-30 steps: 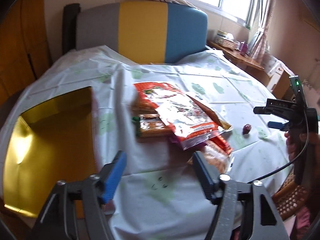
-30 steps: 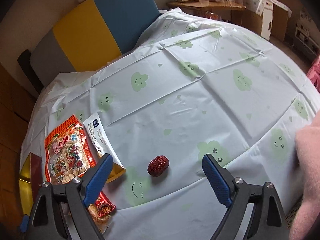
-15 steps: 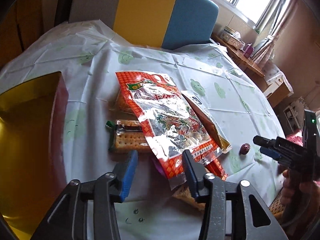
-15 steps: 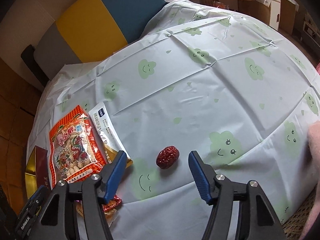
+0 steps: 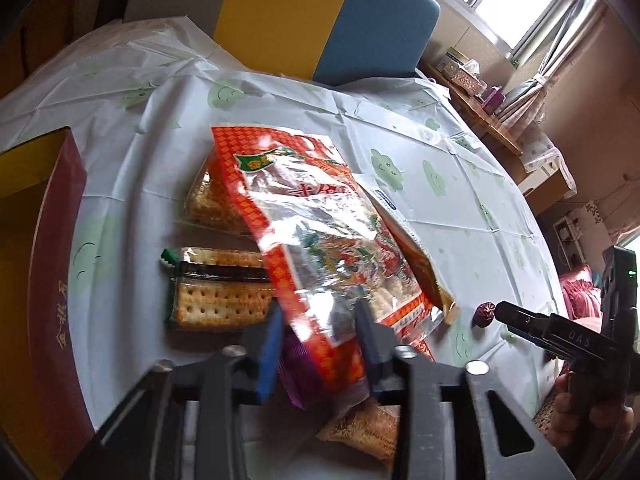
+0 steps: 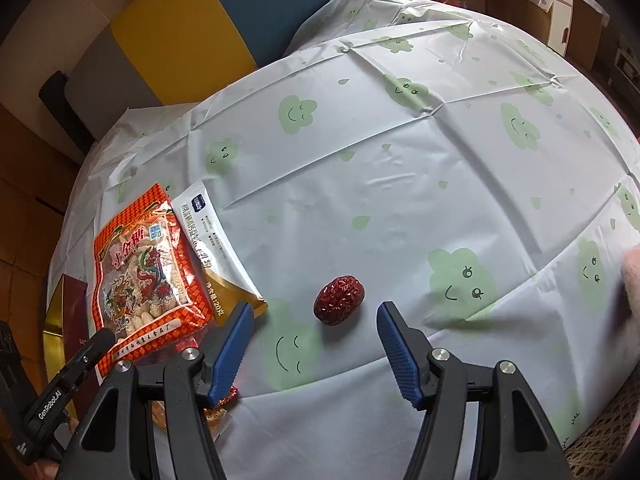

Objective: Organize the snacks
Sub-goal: 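Close the left tool on the red-orange peanut candy bag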

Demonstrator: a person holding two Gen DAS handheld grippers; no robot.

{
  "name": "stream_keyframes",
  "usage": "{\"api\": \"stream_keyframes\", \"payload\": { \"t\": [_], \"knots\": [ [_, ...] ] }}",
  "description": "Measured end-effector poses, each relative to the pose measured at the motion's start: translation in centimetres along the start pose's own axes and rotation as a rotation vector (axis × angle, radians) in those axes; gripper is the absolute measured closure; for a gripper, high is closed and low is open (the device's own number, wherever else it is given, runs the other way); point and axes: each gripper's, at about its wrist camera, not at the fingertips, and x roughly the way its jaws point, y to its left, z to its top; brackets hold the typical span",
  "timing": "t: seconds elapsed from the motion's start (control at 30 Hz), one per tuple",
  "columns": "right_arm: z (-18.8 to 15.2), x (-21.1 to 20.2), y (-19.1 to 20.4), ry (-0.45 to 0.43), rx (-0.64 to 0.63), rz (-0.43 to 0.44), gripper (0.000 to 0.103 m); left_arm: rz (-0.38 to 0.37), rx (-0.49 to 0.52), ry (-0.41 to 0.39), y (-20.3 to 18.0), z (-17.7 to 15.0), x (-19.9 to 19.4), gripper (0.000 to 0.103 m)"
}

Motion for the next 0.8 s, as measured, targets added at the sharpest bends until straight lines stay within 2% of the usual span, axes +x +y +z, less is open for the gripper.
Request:
{"api": "stream_keyframes", "payload": {
  "t": [0.1,0.27,0.33,0.37,0.43,0.47,0.5,0.57,0.63,0.8],
  "knots": [
    [-0.1,0.2,0.0,0.007,-0.006,-0.012,0.038,-0.007,0.006,-0.006,0.0,0.0,0.2,0.094],
    [-0.2,0.5,0.2,0.023,-0.022,-0.033,0.038,-0.003,0.023,-0.023,0.0,0.2,0.3,0.096],
    [-0.3,0.7,0.3,0.029,-0.032,-0.043,0.038,-0.005,0.001,-0.023,0.3,0.3,0.6,0.089],
    [-0.3,0.8,0.4,0.036,-0.038,-0.050,0.038,0.002,-0.017,-0.018,0.6,0.3,0.8,0.068],
    [-0.4,1.0,0.6,0.042,-0.051,-0.064,0.038,-0.008,-0.032,-0.029,0.9,0.5,0.9,0.060],
    [-0.5,1.0,0.7,0.043,-0.056,-0.069,0.038,-0.001,-0.025,-0.022,0.9,0.6,0.9,0.061],
    [-0.6,1.0,0.7,0.043,-0.059,-0.075,0.038,0.004,-0.012,-0.016,0.7,0.5,1.0,0.065],
    [-0.7,1.1,0.7,0.050,-0.061,-0.083,0.038,0.009,0.016,-0.011,0.3,0.5,0.9,0.088],
    [-0.7,1.3,0.7,0.065,-0.061,-0.086,0.038,0.015,0.031,-0.026,0.1,0.5,0.6,0.094],
    [-1.0,1.5,1.0,0.071,-0.084,-0.101,0.038,0.033,0.073,-0.079,-1.0,0.4,-0.7,0.103]
  ]
}}
